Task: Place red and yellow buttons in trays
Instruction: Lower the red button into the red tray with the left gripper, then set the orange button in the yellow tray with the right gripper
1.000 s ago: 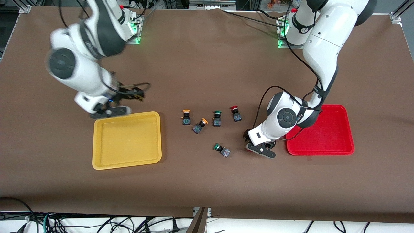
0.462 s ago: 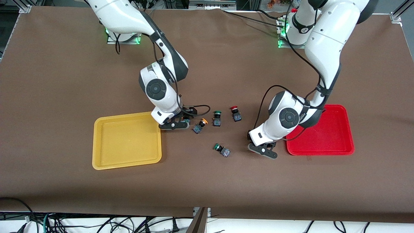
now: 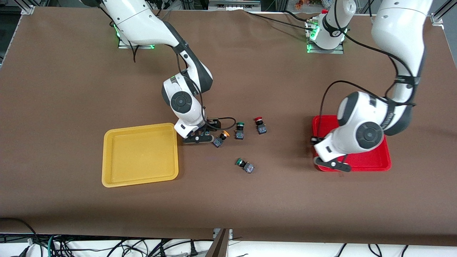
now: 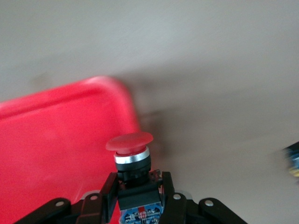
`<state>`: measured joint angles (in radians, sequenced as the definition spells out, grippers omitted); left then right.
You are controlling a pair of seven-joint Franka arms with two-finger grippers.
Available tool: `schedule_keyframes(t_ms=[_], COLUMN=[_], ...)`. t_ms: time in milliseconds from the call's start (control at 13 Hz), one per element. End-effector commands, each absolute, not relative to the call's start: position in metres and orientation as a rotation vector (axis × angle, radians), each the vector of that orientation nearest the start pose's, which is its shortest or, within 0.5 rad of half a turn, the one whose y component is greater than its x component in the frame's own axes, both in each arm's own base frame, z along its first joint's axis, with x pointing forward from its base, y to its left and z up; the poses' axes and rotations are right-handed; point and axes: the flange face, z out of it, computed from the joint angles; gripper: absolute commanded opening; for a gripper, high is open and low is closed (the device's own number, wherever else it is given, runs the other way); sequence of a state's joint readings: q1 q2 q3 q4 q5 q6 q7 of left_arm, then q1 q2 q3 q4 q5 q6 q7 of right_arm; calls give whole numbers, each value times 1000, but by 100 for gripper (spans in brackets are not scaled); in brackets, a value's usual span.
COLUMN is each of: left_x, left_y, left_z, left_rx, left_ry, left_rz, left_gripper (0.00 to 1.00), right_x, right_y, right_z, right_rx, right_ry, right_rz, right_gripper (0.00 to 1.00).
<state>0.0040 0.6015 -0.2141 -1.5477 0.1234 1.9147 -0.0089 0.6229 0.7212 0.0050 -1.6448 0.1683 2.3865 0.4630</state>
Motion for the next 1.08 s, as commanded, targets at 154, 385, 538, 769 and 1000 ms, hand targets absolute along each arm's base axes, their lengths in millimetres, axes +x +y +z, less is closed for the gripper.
schedule_keyframes(t_ms=[154,385,538,769,1000], left_x=[656,654,656,654,634], left_y=[-63,-49,-49,-105,-198], left_z=[225,207,217,293,308], left_rx=[-3040,-3046,-3042,-3057,-3121], left_ry=[377,333,351,440,214], left_rz=[519,560,548,455,431], left_gripper=[0,50,100,100,100], right_x=[555,558,570,613,651], right_y=[404,397,386,318,242], right_z=[189,189,214,266,273], right_rx=[-3034,-3038,-3041,-3098,-3093], right_ry=[-88,-75,-90,-327,-554], right_rz=[62,68,64,124,110], right_gripper=[52,23,19,19,20])
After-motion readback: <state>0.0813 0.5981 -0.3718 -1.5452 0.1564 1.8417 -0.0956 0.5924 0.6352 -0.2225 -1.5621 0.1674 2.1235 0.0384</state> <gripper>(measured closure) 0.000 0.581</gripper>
